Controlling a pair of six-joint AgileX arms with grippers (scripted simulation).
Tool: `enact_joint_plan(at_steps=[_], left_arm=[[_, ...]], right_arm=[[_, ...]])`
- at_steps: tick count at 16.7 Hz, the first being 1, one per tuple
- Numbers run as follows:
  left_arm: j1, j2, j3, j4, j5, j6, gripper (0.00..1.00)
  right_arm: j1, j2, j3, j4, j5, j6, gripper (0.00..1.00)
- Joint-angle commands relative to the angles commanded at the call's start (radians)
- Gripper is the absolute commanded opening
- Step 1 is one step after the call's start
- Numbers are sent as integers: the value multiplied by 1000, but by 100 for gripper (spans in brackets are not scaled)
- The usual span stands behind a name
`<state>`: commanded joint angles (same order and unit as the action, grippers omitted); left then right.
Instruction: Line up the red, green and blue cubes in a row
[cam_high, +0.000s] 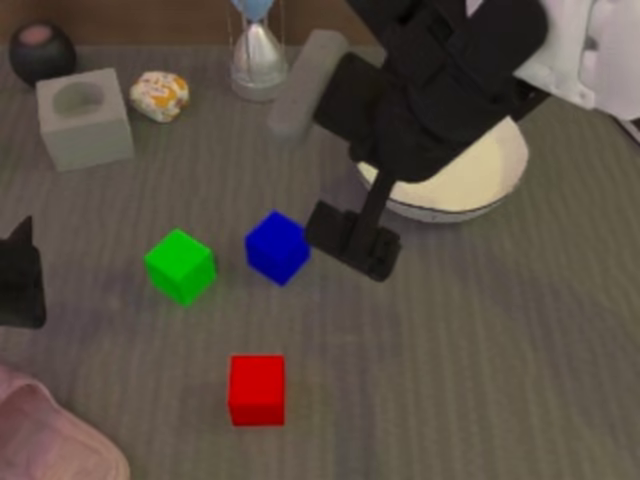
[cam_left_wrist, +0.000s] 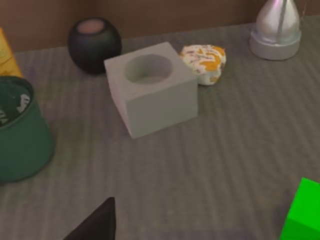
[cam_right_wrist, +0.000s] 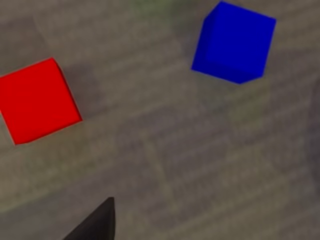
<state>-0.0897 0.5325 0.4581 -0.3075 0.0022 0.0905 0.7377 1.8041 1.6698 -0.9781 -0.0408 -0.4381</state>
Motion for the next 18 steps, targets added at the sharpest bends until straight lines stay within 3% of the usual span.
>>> enact_joint_plan(at_steps=[5,10,14,18], left_arm=[[-76,542,378,-270,0,80,100],[-148,1019,734,-530,-3,155,100],[-194,1317,975,-689,-3,202,100],[-224,1508,1137,-788,-1,232,100]], right_arm=[[-244,-583,-514,302,-18,149,100],[-477,-1164,-1065,596,-12,291,100],[-616,-1525,-1409,794,10,371,100],[-705,-1746,-1616,938,33,424,100]])
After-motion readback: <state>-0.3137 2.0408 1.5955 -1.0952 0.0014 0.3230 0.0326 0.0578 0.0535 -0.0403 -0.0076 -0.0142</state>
